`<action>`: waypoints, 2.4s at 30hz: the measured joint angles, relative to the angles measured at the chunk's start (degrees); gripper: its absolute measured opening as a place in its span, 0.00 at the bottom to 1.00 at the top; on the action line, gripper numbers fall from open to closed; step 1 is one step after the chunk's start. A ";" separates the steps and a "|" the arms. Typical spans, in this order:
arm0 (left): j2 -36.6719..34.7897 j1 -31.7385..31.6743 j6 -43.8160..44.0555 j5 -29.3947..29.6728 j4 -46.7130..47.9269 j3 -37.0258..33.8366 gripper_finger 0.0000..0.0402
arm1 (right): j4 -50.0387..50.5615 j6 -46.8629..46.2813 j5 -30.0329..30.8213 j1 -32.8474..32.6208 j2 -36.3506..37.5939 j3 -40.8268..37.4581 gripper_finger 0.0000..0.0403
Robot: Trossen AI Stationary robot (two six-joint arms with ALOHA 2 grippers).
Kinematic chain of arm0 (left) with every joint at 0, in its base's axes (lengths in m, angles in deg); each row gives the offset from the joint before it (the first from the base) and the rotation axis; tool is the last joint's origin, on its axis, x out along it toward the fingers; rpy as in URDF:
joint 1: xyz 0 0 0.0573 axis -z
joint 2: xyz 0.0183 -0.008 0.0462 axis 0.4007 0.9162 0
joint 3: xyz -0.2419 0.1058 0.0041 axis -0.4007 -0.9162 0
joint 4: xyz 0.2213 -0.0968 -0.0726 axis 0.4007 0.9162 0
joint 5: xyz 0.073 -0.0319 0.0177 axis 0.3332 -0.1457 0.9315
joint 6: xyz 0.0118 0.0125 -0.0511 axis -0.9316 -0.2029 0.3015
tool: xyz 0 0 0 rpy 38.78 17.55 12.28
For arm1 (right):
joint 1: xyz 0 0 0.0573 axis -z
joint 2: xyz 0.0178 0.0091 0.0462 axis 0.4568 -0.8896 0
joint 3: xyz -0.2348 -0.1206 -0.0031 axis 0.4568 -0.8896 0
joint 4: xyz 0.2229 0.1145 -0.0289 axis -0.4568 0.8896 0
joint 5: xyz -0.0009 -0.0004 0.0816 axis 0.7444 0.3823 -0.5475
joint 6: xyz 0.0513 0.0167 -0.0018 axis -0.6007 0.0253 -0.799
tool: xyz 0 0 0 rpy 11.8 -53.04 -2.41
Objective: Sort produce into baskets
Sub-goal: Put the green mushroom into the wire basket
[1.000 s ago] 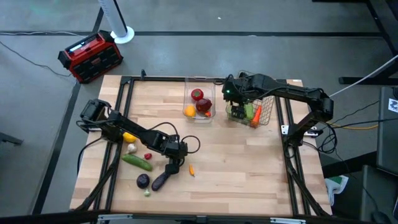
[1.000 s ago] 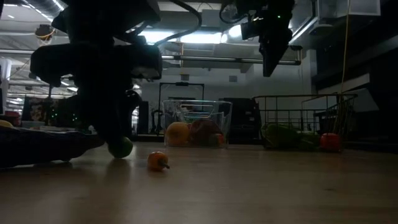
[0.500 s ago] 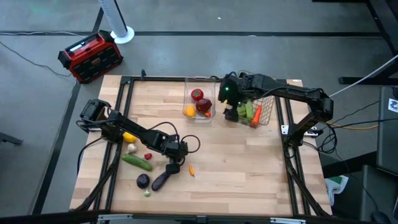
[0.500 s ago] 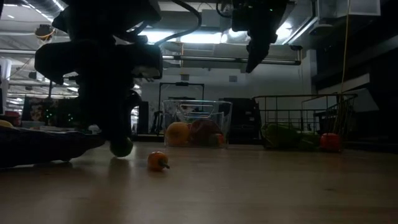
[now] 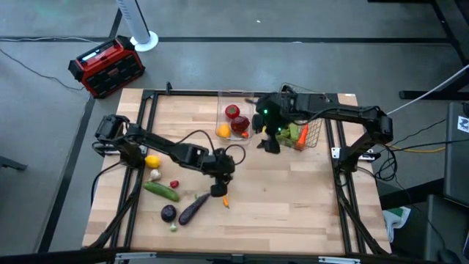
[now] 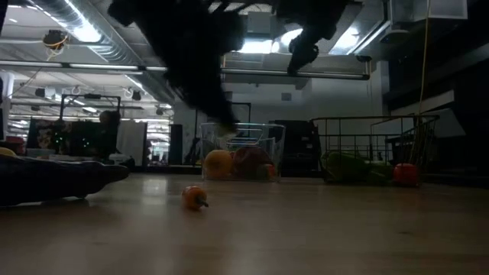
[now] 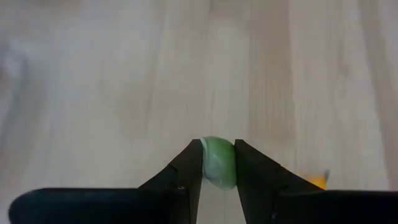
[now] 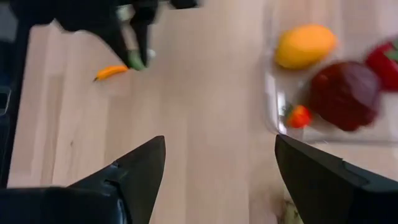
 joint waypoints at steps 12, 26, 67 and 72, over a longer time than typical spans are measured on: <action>-0.04 -0.62 -10.76 0.05 -3.85 8.98 0.19 | -1.12 6.97 2.32 -11.10 0.00 0.00 0.75; -0.04 0.04 -19.35 0.20 -3.75 15.43 0.19 | -3.06 7.00 5.03 -16.63 0.00 0.00 0.75; -0.02 10.66 -44.71 32.52 -6.96 16.80 0.19 | -12.61 -4.40 -0.02 -16.60 0.22 0.00 0.61; -0.02 10.58 -45.11 32.39 -6.67 16.80 0.19 | -12.52 -4.28 -0.15 -16.60 0.22 0.02 0.48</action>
